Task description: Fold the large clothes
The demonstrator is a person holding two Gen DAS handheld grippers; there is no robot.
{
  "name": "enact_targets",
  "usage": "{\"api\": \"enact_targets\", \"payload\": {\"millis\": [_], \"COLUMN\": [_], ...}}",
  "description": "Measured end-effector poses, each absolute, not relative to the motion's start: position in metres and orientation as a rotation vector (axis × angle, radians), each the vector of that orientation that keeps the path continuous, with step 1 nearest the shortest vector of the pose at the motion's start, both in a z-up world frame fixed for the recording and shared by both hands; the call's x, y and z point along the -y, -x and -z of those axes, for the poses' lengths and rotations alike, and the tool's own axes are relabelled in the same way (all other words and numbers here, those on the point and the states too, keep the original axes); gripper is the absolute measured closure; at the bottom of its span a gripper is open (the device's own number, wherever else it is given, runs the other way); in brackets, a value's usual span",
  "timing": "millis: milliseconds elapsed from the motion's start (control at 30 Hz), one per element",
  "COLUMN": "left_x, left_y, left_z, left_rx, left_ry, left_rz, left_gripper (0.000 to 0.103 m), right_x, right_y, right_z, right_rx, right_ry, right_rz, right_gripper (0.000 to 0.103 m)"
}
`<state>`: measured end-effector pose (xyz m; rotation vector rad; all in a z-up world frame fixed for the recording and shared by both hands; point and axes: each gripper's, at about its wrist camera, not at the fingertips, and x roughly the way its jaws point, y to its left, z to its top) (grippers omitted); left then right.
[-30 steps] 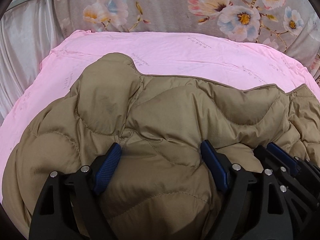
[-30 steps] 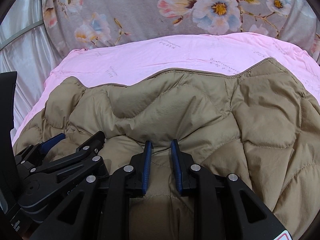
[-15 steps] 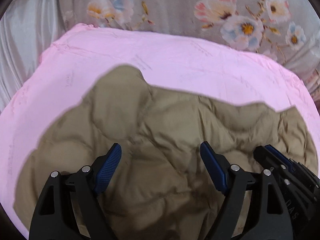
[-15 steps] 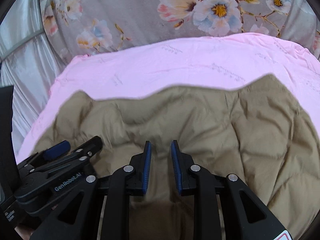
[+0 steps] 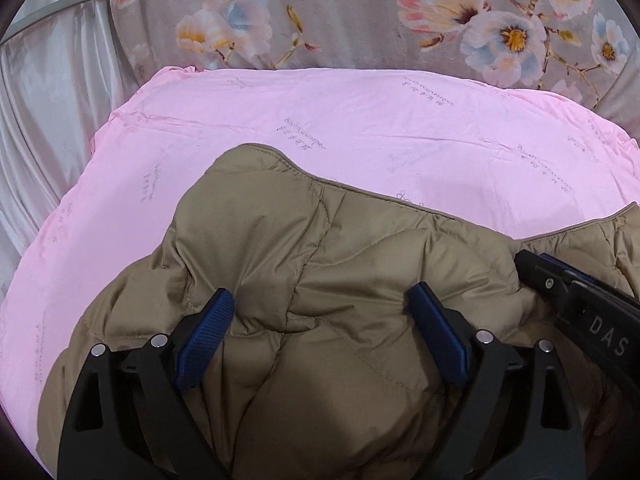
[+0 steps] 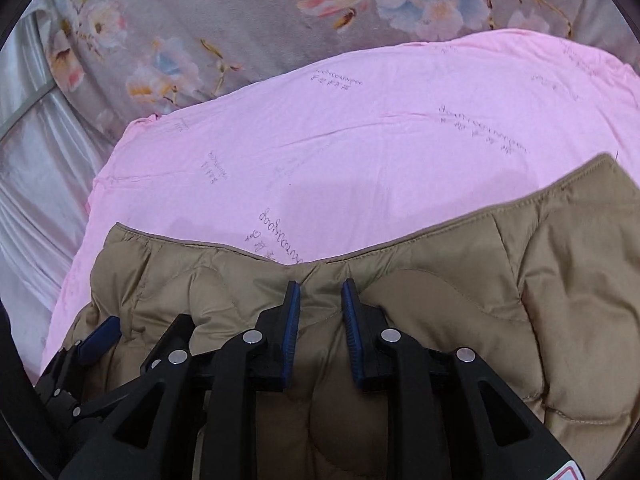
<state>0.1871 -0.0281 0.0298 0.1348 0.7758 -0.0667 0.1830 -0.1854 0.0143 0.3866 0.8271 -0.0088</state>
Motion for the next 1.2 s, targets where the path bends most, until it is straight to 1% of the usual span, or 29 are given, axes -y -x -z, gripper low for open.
{"api": "enact_targets", "payload": {"millis": [233,333,367,400,533,667,767,967,1067,1200], "left_x": [0.03,0.025,0.019,0.012,-0.015,-0.043,-0.079,-0.145,-0.16,-0.159], "left_y": [-0.188,-0.187,-0.183,-0.176,-0.136,-0.086,-0.062,-0.038,-0.038,-0.047], "left_z": [-0.026,-0.029,-0.033,-0.038,-0.059,-0.071,-0.072,-0.054,-0.037,-0.015], "left_rx": [-0.776,-0.782,-0.789,-0.791,-0.779,-0.759,-0.794,-0.878,-0.932,-1.0], "left_ry": [-0.145,-0.116,-0.094,-0.064,0.005,0.016,0.101,0.256,0.334,0.474], "left_rz": [0.061,0.084,0.098,0.114,0.161,0.184,0.169,0.091,0.089,0.182], "left_gripper": [0.014,0.014,0.015,0.015,0.015,0.015,0.015,0.015,0.015,0.015], "right_x": [0.181,0.184,0.184,0.183,0.165,0.148,0.141,0.138,0.136,0.13], "right_y": [-0.182,-0.172,-0.16,-0.145,-0.096,-0.061,-0.042,-0.021,-0.018,-0.014], "right_z": [-0.007,-0.014,-0.02,-0.027,-0.037,-0.026,-0.014,0.0,0.004,0.007], "right_rx": [-0.82,-0.792,-0.769,-0.742,-0.709,-0.735,-0.738,-0.734,-0.729,-0.712], "right_ry": [-0.362,-0.384,-0.396,-0.403,-0.306,-0.254,-0.265,-0.291,-0.291,-0.251], "right_rz": [0.02,0.026,0.031,0.017,-0.015,-0.026,-0.023,-0.029,-0.023,-0.003], "right_gripper": [0.083,0.083,0.08,0.077,0.077,0.077,0.077,0.077,0.077,0.077]}}
